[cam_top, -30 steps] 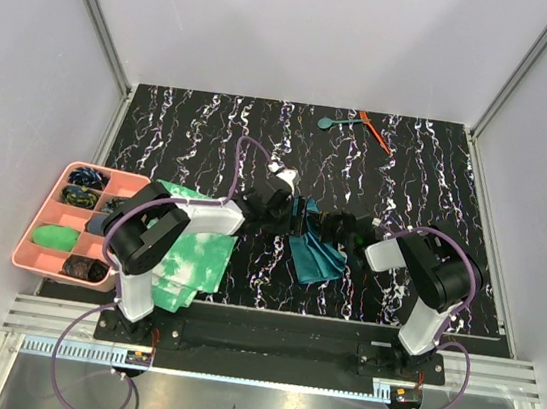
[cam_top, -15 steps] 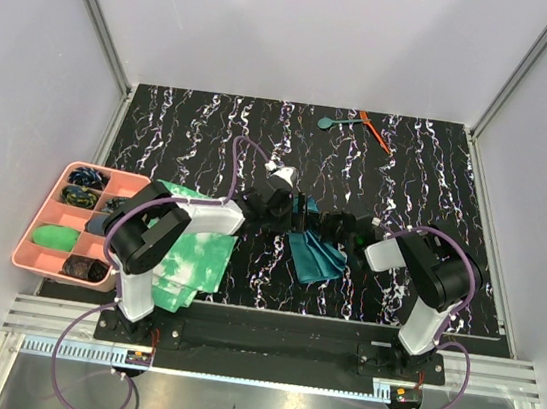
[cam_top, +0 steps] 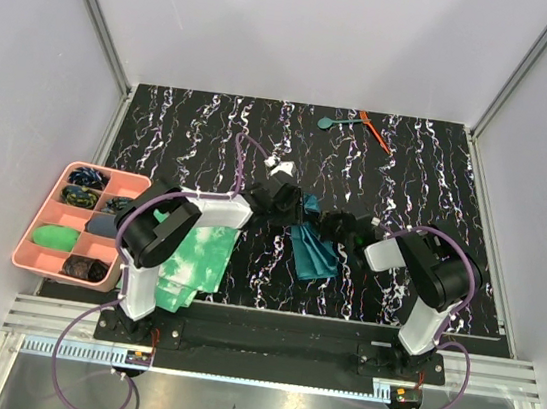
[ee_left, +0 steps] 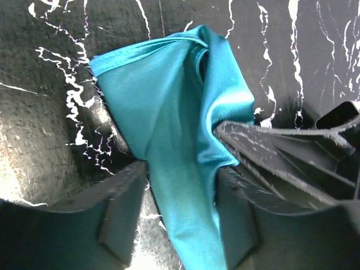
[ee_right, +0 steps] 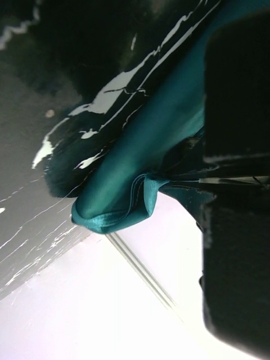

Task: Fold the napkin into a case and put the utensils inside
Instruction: Fold the 2/3-rectangle-folded napkin at the center of the board, then smooth out the smaller rectangle-folded napkin at the center of the board.

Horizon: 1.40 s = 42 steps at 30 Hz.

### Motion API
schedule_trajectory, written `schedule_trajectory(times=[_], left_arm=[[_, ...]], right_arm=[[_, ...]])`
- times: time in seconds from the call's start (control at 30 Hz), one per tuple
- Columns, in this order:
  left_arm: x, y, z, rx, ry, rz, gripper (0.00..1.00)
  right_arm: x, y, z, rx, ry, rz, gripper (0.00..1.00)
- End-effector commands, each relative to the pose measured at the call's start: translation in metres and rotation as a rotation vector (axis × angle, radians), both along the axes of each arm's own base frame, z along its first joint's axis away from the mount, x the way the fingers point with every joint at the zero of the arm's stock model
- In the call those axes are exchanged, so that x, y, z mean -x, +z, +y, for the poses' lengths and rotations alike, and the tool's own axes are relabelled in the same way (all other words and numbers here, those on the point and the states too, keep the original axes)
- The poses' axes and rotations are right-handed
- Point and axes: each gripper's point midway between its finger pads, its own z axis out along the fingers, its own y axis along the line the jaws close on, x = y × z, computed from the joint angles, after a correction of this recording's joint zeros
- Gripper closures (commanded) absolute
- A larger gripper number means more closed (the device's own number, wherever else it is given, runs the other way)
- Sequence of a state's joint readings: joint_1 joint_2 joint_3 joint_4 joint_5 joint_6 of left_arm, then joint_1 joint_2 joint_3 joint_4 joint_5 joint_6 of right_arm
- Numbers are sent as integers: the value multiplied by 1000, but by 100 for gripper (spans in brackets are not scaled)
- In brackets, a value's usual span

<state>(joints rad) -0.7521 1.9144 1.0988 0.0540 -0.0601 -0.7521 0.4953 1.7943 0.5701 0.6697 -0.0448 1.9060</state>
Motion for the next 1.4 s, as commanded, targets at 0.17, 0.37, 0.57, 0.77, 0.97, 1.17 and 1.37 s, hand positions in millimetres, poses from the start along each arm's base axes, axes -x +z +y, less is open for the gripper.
schedule_trajectory(times=[0.17,0.37,0.57,0.77,0.97,1.17,1.37], left_arm=[[-9,-31,16,-57,82,51,59],[-8,-35,20,-67,80,57,65],[-7,-36,21,-64,66,63,68],[-6,-37,18,-49,50,63,71],[-3,-37,17,-49,32,66,75],[-1,-36,16,-40,21,76,81],[0,-31,17,-40,18,70,83]], right_arm=[[26,-6,17,-35,104,29,81],[21,5,24,45,223,-50,63],[20,40,9,280,374,-195,47],[24,93,-31,493,512,-351,19],[65,84,-38,548,841,-412,20],[84,71,-35,547,955,-504,53],[96,50,-32,514,986,-484,64]])
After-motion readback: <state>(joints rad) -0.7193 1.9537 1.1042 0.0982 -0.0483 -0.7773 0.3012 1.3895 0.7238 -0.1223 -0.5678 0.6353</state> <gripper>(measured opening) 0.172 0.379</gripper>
